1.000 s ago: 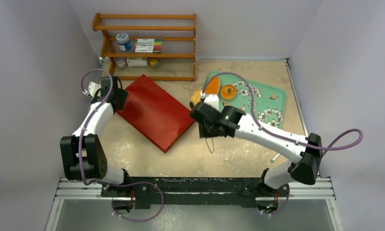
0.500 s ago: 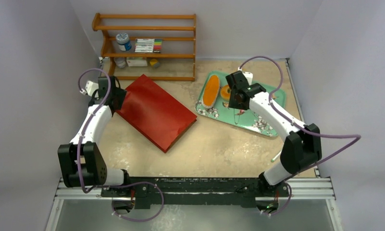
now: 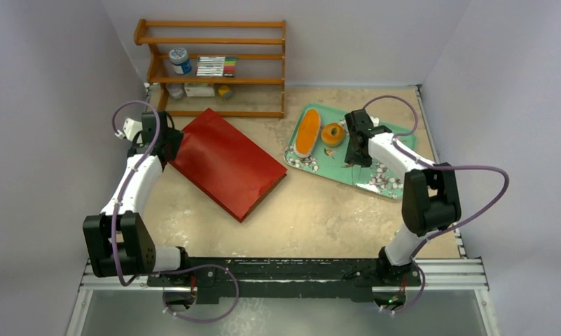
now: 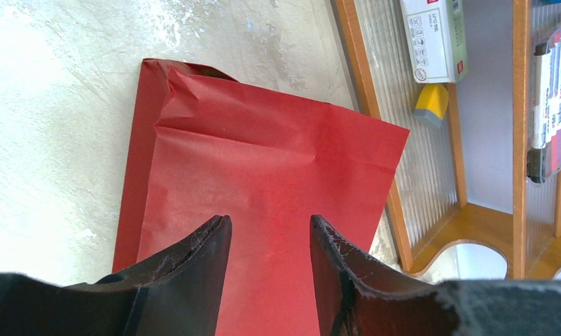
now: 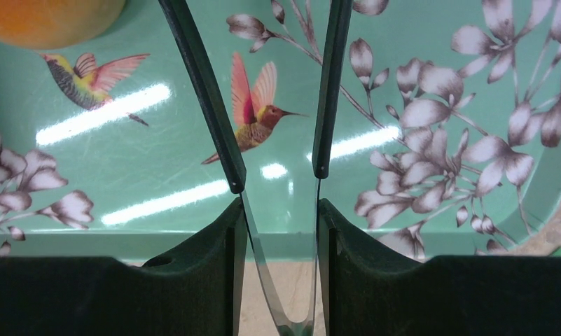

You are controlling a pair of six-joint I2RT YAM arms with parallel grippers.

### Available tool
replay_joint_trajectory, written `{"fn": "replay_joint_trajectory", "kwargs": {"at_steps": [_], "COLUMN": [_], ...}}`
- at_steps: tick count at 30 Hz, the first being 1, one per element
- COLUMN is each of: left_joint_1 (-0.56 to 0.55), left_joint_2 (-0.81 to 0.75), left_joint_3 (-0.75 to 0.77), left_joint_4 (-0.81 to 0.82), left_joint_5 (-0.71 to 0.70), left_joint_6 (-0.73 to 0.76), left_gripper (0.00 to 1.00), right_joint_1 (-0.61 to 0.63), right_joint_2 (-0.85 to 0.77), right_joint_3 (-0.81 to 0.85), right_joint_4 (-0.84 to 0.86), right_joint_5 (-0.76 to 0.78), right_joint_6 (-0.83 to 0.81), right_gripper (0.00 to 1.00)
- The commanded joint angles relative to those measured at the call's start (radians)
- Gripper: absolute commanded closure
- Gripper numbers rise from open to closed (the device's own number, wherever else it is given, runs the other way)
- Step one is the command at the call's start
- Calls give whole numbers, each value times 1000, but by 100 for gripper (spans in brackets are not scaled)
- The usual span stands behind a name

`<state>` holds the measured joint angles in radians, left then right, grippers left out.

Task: Take the fake bread out of the paper bag
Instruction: Place the fake bread in the container.

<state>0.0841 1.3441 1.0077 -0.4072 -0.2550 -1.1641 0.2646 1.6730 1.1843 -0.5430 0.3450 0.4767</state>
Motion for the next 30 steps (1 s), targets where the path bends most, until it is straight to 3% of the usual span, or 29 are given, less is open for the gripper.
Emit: {"fn": "replay_joint_trajectory", "kwargs": {"at_steps": [1, 12, 23, 30], "left_joint_1": [-1, -2, 0, -1], "left_joint_2": [-38, -35, -35, -35], "left_joint_3": [-6, -5, -7, -14], "left_joint_4": [7, 17, 23, 28], "left_joint_5": [-12, -4, 0, -1], "left_joint_6": [1, -9, -18, -19], "left_gripper": [55, 55, 55, 55], "right_joint_1": [-8, -20, -22, -22], "right_joint_2": [35, 85, 35, 22], "right_joint_3": [14, -16, -28, -82], "right_joint_4": [53, 34, 19, 59], "right_joint_5": [-32, -99, -131, -162], "right_joint_6": [-25, -8, -2, 1], "right_gripper": [76, 38, 38, 48]}}
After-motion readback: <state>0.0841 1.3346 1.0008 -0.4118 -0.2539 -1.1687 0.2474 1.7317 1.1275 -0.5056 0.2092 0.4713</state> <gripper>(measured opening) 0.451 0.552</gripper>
